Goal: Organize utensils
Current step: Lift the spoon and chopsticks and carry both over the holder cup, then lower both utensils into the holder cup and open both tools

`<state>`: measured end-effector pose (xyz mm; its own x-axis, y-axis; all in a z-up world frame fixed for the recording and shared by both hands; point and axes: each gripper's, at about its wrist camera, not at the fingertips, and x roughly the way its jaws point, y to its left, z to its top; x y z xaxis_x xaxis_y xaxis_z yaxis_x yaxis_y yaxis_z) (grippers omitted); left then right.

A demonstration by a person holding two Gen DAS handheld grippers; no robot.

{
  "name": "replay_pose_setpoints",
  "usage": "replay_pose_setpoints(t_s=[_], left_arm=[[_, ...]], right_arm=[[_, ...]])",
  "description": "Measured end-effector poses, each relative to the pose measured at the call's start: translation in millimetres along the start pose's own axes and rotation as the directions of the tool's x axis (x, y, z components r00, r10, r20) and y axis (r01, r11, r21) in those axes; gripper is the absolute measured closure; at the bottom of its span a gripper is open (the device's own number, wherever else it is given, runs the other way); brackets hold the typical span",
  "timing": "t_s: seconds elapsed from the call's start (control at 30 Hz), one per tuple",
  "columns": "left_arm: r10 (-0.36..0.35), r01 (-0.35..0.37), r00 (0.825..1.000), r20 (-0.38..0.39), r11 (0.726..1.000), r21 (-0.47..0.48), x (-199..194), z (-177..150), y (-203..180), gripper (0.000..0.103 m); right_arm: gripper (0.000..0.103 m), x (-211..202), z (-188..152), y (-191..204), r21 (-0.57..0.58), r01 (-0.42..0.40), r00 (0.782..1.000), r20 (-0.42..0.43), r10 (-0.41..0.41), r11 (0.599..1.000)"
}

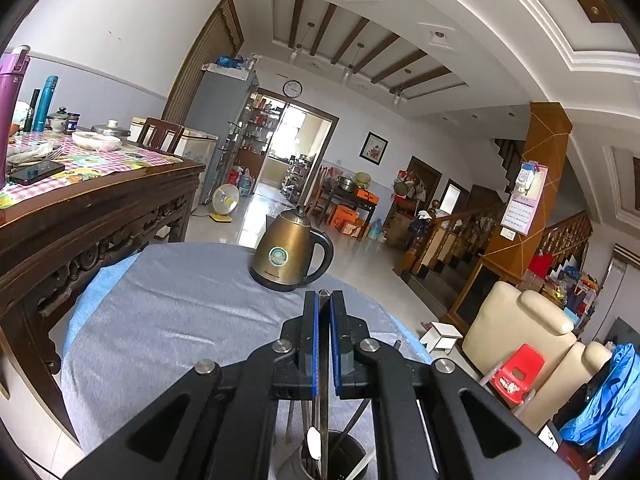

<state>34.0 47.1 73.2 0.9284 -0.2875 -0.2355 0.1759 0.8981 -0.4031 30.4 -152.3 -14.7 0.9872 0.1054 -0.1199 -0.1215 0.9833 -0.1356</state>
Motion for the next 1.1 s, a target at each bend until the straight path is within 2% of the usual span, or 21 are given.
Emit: replay_pose_setpoints(t_s=[0.3, 0.53, 0.7, 1.03, 1.1], left_arm=[[0.003, -0.003, 1.000, -0.031, 1.000, -0.007, 2, -7, 2, 0.098], [0.013, -0.013, 0.999, -0.042, 1.000, -0.001, 1, -9, 3, 0.098], [0.022, -0.022, 0.998, -0.061, 1.000, -0.003, 1, -11, 4, 0.098], [0.029, -0.028, 0.995, -0.095, 1.000, 0.006, 2, -16, 5, 0.098], [0.011, -0.009, 0.992, -0.122, 1.000, 0.021, 5, -19, 4, 0.098]], right_arm=[[0.069, 4, 8, 6, -0.020, 0.018, 0.999, 0.032, -0.018, 1.000], [0.068, 1, -8, 11, -0.049, -0.025, 1.000, -0.010, 0.025, 0.998], [0.068, -4, -9, 5, -0.027, -0.054, 0.998, -0.026, 0.053, 0.998], [0.068, -17, -12, 0, -0.024, -0.068, 0.997, -0.037, 0.067, 0.997], [0.068, -20, -12, -1, -0.018, -0.065, 0.997, -0.031, 0.064, 0.998]])
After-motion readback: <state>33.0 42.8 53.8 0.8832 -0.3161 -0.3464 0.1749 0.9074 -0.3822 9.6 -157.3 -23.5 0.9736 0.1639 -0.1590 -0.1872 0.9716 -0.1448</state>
